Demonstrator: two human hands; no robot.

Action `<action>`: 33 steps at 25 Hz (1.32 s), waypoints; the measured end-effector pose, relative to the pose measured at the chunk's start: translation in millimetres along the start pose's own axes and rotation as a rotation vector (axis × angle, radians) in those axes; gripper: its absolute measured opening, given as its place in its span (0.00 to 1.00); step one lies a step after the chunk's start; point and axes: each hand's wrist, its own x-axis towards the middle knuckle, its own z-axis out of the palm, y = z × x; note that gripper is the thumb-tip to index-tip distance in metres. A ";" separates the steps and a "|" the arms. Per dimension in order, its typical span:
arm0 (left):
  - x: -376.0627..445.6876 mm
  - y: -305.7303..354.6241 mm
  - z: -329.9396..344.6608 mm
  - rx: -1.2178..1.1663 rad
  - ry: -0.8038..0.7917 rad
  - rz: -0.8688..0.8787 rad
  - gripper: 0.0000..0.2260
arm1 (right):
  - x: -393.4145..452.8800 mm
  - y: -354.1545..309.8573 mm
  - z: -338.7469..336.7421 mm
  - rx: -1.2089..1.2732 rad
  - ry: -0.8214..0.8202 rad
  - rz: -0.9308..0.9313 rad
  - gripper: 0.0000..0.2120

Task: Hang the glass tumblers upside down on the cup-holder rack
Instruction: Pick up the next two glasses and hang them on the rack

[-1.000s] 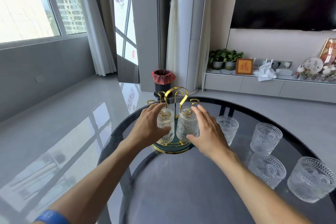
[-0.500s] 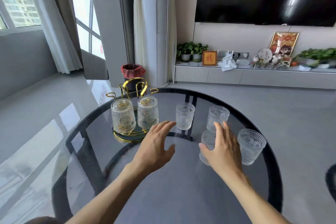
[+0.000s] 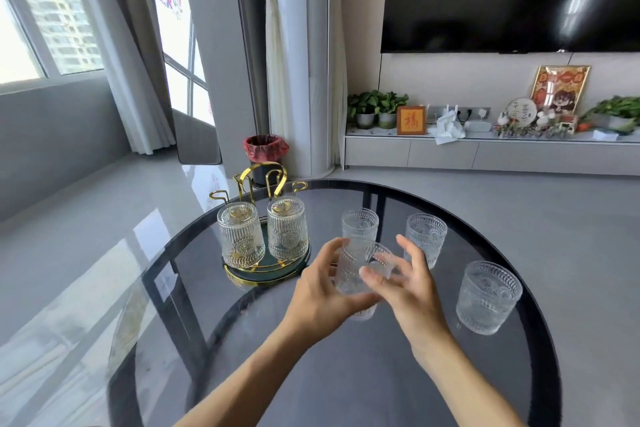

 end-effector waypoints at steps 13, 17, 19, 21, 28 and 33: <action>63.7 36.4 -95.1 -0.364 0.083 0.043 0.32 | 57.1 -60.8 84.5 0.921 -0.253 0.349 0.26; 87.2 28.6 -145.4 -0.332 0.178 0.085 0.25 | 98.6 -89.7 91.0 0.742 0.026 0.231 0.25; 102.6 16.5 -168.5 0.178 0.231 0.094 0.28 | 119.1 -98.2 92.2 0.487 0.135 0.123 0.23; 115.0 1.0 -178.1 0.661 0.065 0.093 0.33 | 134.2 -100.7 96.0 0.190 0.180 -0.013 0.22; 126.6 -22.4 -178.5 0.808 -0.020 0.115 0.37 | 163.8 -86.6 114.0 -0.747 0.017 -0.397 0.25; 124.3 -23.1 -179.4 0.782 -0.041 0.112 0.31 | 179.8 -76.6 121.6 -0.925 -0.169 -0.397 0.27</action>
